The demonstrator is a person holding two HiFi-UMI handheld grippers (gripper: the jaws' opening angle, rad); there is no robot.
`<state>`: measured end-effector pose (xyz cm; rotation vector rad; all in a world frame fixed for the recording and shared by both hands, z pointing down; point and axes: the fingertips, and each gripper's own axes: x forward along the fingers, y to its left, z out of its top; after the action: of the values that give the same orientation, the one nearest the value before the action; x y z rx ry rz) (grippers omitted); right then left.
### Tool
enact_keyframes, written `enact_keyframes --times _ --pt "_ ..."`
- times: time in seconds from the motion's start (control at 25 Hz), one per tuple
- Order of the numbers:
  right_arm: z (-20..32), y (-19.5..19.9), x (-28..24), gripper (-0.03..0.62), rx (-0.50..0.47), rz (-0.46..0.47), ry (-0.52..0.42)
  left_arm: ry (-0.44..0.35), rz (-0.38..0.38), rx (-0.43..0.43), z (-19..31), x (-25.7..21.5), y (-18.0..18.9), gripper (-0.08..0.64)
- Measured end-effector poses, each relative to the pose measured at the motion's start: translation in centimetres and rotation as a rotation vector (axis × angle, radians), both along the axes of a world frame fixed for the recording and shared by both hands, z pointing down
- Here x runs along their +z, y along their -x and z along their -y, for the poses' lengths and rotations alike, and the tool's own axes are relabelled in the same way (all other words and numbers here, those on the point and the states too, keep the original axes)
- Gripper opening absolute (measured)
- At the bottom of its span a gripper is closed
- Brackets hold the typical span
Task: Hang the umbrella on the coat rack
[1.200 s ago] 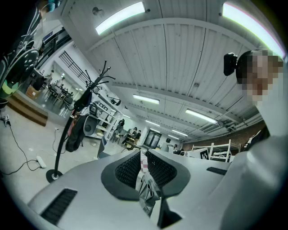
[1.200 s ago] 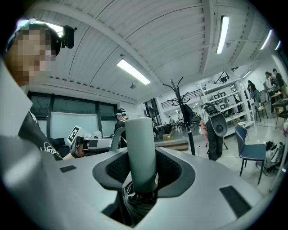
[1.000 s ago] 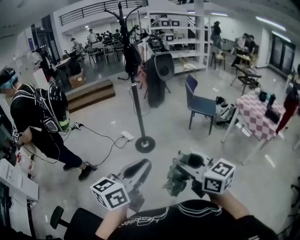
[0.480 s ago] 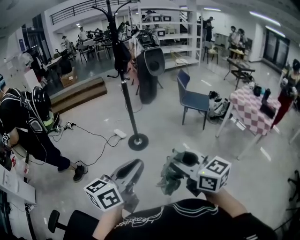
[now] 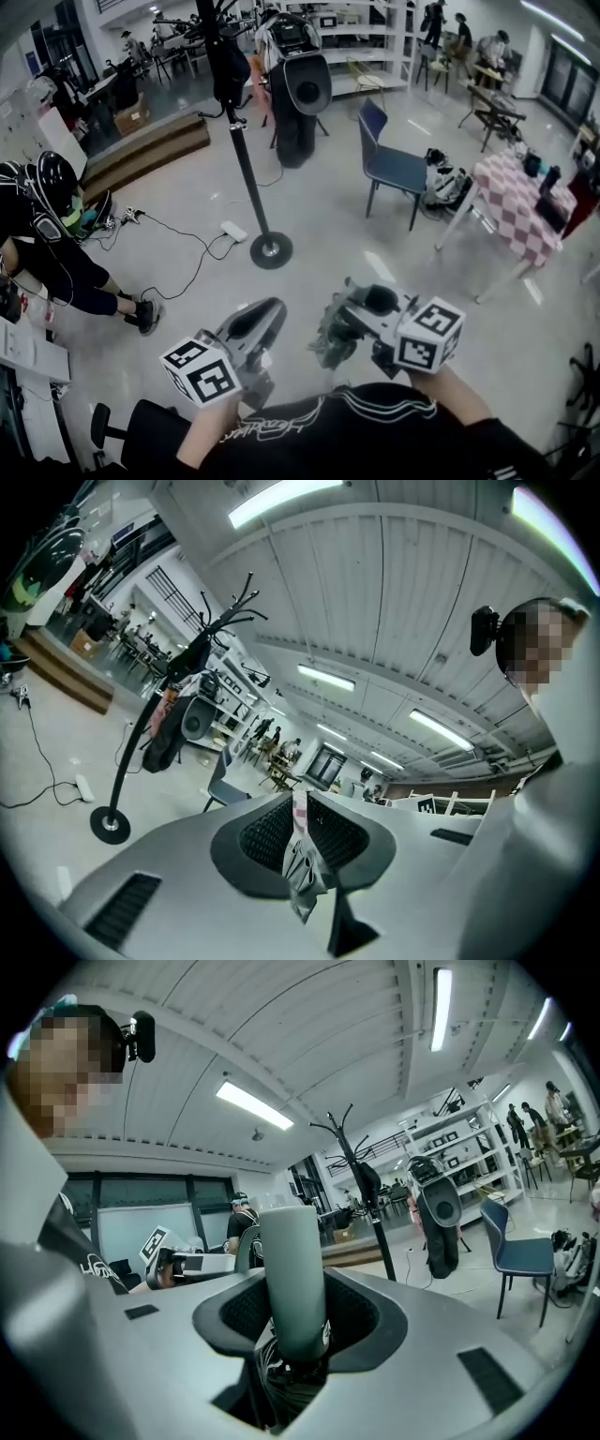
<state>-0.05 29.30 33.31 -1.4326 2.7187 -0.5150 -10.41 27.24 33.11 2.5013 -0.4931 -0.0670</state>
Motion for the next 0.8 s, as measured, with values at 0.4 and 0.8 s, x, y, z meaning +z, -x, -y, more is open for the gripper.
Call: enact_keyframes --times 0.4,0.8 --pt "7.2 -8.0 1.0 0.164 -0.040 -0.019 -0.003 0.034 0.032 -0.029 6.9 1.5 -8.8 0.046" --pt "9.5 -11.9 1.8 0.164 -0.056 -0.005 0.006 0.006 0.048 -0.045 8.9 1.6 -13.0 0.046"
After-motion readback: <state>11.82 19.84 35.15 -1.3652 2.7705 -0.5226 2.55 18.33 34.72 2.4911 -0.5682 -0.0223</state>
